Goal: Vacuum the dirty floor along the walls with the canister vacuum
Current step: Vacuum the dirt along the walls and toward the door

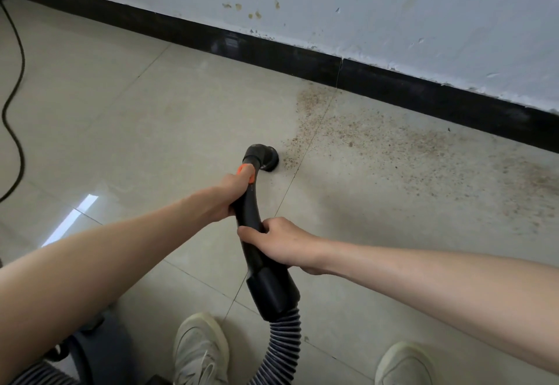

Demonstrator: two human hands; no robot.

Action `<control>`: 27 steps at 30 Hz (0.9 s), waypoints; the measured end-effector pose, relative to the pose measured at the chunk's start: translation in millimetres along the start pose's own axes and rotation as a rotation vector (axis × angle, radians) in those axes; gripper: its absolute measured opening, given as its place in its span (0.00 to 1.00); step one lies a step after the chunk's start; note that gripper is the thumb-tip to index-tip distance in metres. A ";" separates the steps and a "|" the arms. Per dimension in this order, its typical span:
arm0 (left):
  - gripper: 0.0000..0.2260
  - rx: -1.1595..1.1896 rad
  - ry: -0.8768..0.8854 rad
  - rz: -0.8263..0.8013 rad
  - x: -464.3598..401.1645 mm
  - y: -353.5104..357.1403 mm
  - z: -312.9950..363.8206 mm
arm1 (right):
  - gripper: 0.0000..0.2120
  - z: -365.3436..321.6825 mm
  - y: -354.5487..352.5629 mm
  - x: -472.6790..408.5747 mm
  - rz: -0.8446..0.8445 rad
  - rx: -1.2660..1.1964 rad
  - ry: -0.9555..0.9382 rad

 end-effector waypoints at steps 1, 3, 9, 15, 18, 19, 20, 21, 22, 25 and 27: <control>0.13 -0.010 0.008 0.006 0.0 3.5 0.1 | 0.15 2.6 -0.1 1.1 0.003 -0.029 0.013; 0.12 -0.025 0.031 0.013 0.0 9.5 6.6 | 0.13 5.3 -2.9 -0.6 0.037 -0.090 0.021; 0.12 -0.006 0.099 0.005 -4.0 14.5 45.5 | 0.12 -7.4 -27.2 -24.0 0.162 -0.225 -0.016; 0.12 0.022 0.109 0.018 -15.4 5.6 67.7 | 0.11 -23.3 -39.7 -42.0 0.185 -0.236 -0.051; 0.12 0.016 0.093 0.029 -18.2 1.2 57.7 | 0.09 -20.5 -33.4 -43.0 0.122 -0.221 -0.039; 0.13 0.016 0.084 0.035 -18.1 -0.3 51.1 | 0.08 -18.1 -29.2 -41.4 0.095 -0.212 -0.029; 0.13 0.016 0.076 0.041 -17.0 -1.4 43.4 | 0.09 -15.3 -24.3 -39.1 0.073 -0.200 -0.018; 0.13 0.010 0.066 0.045 -15.2 -2.4 35.3 | 0.10 -11.9 -19.2 -36.0 0.060 -0.189 -0.008; 0.14 0.004 0.057 0.048 -12.9 -2.9 26.7 | 0.12 -8.3 -13.7 -32.4 0.052 -0.185 0.001; 0.14 0.002 0.033 0.042 -3.5 -4.7 2.5 | 0.15 1.9 3.4 -20.3 0.001 -0.218 0.040; 0.13 0.025 0.017 0.047 4.4 -5.7 -11.3 | 0.14 7.2 12.3 -13.1 -0.047 -0.228 0.057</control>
Point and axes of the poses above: each hand's wrist, its own x-axis away from the middle knuckle, its own y-axis out of the palm, z = x × y, the point moved 7 cm from there along -x, towards the middle knuckle, and after that the axes turned 13 degrees about -y, right-handed, at the moved point
